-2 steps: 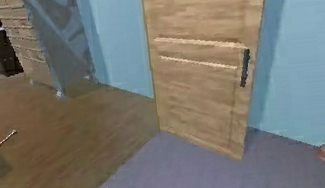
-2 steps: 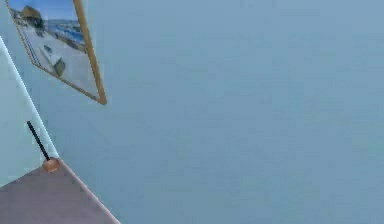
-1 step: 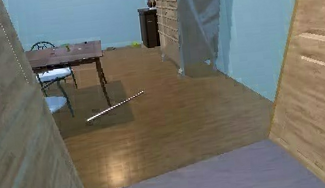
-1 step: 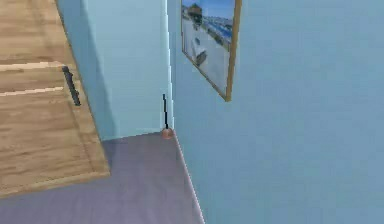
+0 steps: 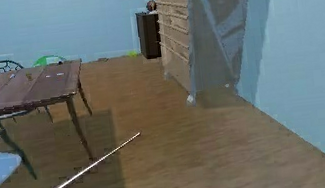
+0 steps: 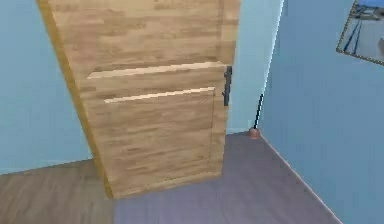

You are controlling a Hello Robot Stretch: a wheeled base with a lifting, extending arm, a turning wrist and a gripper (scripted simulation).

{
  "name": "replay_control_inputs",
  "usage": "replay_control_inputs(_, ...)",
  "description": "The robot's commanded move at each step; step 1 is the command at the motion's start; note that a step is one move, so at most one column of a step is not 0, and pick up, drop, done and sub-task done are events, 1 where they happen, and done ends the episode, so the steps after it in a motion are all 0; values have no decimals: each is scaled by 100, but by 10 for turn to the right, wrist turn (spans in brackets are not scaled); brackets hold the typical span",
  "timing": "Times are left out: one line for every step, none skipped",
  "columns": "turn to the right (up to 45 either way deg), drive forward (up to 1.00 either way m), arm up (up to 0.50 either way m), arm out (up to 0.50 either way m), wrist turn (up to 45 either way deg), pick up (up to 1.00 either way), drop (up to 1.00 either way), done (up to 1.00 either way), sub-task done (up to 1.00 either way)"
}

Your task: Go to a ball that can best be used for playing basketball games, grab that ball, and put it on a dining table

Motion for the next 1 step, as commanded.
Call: replay_control_inputs(0,100,0,0,0,0,0,0,0)
